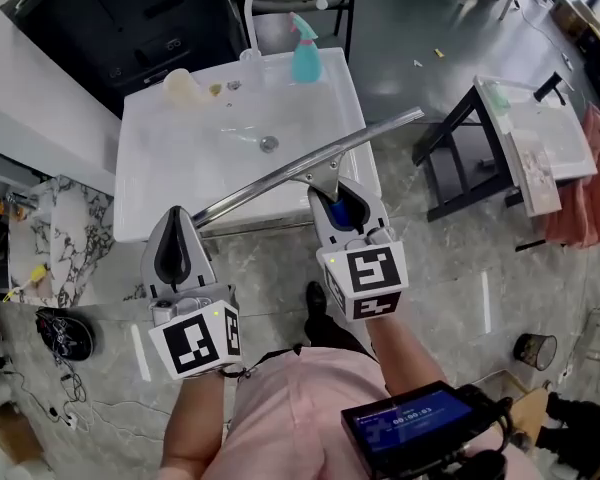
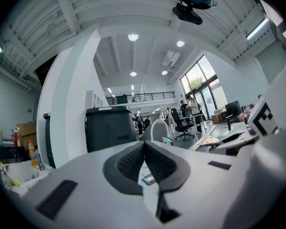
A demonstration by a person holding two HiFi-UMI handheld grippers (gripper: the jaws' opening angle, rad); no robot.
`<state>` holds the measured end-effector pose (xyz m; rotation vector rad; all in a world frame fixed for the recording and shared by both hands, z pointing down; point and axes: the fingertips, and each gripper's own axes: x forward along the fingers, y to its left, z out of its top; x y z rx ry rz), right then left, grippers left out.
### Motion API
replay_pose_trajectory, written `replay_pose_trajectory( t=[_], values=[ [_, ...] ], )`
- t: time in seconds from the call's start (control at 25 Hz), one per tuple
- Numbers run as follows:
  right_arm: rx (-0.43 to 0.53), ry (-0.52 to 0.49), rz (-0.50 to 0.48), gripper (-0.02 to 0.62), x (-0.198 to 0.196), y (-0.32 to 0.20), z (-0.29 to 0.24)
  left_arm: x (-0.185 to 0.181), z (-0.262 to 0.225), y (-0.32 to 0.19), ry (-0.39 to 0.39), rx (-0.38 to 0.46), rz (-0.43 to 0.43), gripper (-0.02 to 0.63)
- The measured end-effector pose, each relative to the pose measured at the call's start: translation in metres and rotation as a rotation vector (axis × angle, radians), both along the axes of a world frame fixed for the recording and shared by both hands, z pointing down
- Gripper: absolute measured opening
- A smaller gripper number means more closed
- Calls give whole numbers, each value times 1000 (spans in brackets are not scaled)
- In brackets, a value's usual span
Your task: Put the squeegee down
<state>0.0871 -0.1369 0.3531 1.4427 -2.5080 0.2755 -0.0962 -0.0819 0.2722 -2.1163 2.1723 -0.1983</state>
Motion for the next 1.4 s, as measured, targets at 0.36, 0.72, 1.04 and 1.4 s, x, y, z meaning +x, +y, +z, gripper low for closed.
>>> replay_pose_trajectory(
  t=[0.36, 0.72, 1.04, 1.4],
  values=[
    [67, 3, -61, 106, -2, -51, -25, 3, -25, -34, 4, 69, -49, 9],
    [121, -6, -132, 106, -30, -76, -49, -18, -50, -38, -15, 139, -123, 9],
    [95, 17, -156, 106, -64, -94, -34, -51, -36, -52, 8, 121, -147, 9],
    [-27, 81, -154, 106, -105, -127, 19, -100, -1, -94, 56, 44, -147, 9]
  ],
)
